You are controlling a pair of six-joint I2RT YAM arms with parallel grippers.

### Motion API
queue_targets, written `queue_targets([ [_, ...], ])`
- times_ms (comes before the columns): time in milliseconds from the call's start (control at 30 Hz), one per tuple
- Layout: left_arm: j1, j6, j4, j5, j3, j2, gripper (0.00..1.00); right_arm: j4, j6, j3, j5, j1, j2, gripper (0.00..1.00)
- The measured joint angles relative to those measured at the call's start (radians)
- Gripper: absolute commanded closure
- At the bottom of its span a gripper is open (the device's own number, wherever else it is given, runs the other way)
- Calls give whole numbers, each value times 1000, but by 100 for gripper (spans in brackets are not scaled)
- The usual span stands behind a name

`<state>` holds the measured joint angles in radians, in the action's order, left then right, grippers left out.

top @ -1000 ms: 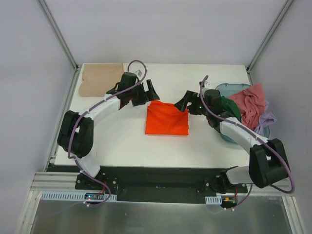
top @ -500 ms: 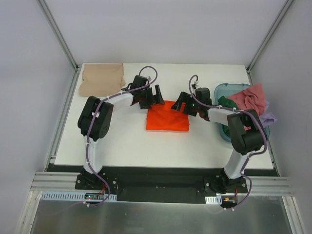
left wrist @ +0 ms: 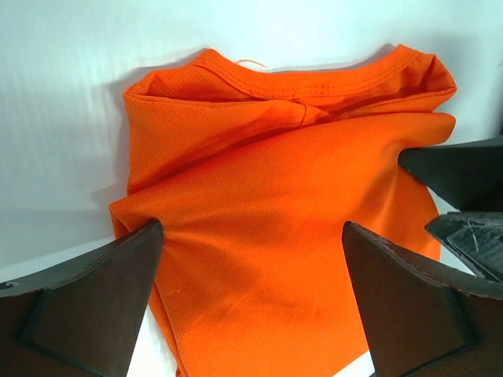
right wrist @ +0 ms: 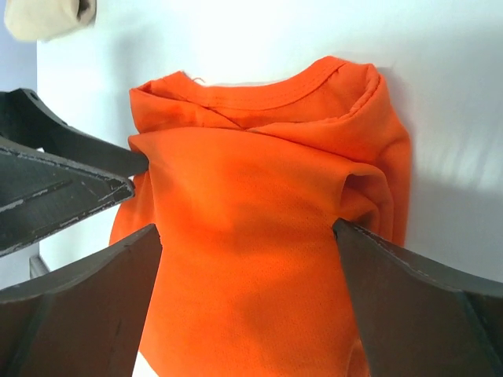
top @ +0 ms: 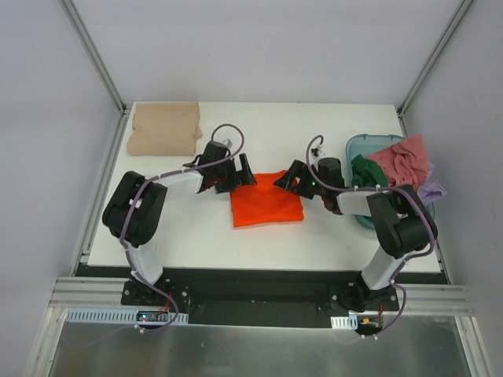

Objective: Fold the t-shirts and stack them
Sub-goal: Fold the long partially folded tshirt into a neat square, then put the neatly folded tshirt into the corner of the board with the left arm

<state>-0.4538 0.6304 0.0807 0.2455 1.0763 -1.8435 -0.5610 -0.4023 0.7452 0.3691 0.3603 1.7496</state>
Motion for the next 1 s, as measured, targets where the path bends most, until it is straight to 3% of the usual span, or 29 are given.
queue_targets([
  [267, -66, 46, -21, -47, -285, 270, 1, 18, -35, -246, 23, 84, -246, 4],
  [433, -71, 56, -111, -76, -368, 444, 1, 202, -20, -288, -16, 97, -464, 4],
  [633, -71, 54, -190, -119, -381, 637, 1, 412, 39, -289, -145, 105, -880, 4],
  [833, -71, 75, -267, -171, -443, 676, 1, 525, -23, -433, -381, 106, -1259, 4],
  [1000, -71, 138, -317, -177, -483, 609, 18, 632, -14, -528, -449, 103, -1426, 4],
])
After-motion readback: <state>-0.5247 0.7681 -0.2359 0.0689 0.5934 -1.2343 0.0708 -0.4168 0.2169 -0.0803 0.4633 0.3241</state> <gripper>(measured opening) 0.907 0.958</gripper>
